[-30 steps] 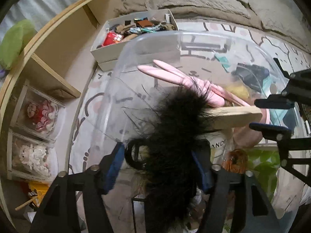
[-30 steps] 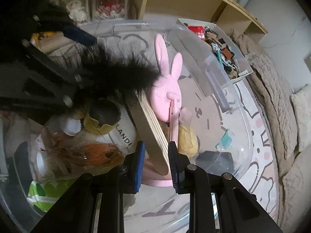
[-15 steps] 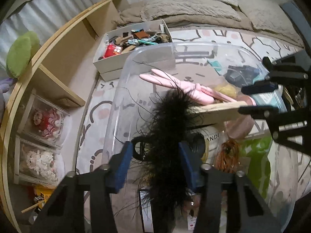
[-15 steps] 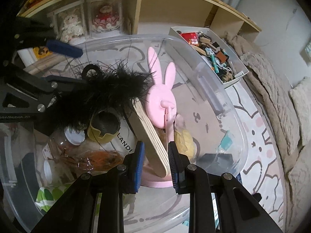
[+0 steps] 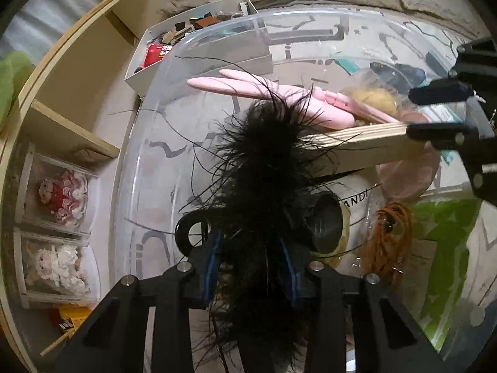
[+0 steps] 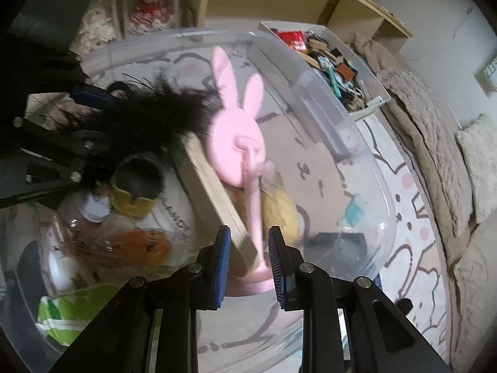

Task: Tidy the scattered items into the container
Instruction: 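Move left gripper holding the boa over the clear container, then open left gripper to drop the black feather boa into the container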

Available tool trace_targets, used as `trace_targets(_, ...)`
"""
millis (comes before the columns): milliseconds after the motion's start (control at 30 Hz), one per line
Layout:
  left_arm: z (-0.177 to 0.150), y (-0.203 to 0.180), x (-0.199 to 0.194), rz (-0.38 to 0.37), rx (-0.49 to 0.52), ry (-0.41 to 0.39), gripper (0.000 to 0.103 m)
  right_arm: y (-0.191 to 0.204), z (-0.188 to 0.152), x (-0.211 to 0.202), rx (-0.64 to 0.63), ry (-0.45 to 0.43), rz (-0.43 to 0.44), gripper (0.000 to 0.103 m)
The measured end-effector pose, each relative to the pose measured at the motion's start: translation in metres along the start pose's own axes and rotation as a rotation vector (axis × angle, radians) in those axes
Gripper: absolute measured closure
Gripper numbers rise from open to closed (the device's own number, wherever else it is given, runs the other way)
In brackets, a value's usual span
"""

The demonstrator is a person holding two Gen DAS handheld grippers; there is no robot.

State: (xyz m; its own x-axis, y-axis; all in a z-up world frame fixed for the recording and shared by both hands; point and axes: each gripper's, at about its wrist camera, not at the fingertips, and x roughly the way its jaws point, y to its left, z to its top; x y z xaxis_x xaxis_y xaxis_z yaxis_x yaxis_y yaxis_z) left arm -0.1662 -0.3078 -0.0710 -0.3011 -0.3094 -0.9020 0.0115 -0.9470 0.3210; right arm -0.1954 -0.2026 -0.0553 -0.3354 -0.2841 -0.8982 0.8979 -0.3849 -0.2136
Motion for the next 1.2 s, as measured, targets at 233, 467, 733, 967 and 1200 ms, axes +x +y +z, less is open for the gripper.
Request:
trace_targets(233,-0.004,-0.001,-0.014,-0.001,-0.003,-0.036,0.067,-0.002,0.004,0.015,-0.013,0.045,-0.058,0.078)
trace_targets(467,-0.006,0.011,-0.038,0.003,-0.016,-0.075,0.066,-0.003,0.005,0.021,-0.006,0.076,-0.056,0.078)
trace_targets(733,-0.013,0.017,-0.040,0.026,-0.027,-0.064,0.066,-0.003,0.004,0.020,0.019,0.073,-0.056,0.078)
trace_targets(967,-0.021,0.014,-0.057,-0.012,-0.057,-0.104,0.066,-0.001,0.000,-0.012,0.053,-0.090,0.030,0.078)
trace_targets(1200,-0.031,0.012,-0.067,-0.038,-0.108,-0.132,0.048,0.015,-0.007,-0.057,0.097,-0.238,0.062,0.078)
